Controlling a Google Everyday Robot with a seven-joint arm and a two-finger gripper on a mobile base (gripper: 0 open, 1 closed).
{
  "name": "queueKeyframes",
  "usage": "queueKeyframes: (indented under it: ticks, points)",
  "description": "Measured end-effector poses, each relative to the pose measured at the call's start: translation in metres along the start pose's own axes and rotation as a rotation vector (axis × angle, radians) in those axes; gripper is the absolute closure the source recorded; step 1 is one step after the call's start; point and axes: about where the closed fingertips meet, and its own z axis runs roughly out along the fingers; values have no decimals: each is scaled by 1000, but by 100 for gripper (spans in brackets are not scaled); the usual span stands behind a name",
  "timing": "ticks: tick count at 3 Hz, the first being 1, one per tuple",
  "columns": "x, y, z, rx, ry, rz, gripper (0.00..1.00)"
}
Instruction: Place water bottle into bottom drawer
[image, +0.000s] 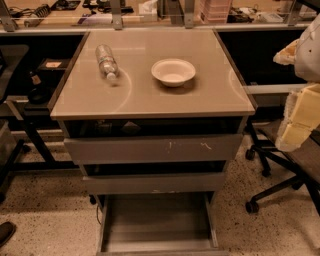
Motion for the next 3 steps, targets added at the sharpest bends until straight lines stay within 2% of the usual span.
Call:
queueKeyframes:
  ticks: [1, 3]
  points:
    - [-2, -2, -1, 6, -7, -3, 0]
    - [-44, -27, 11, -9, -74, -104, 0]
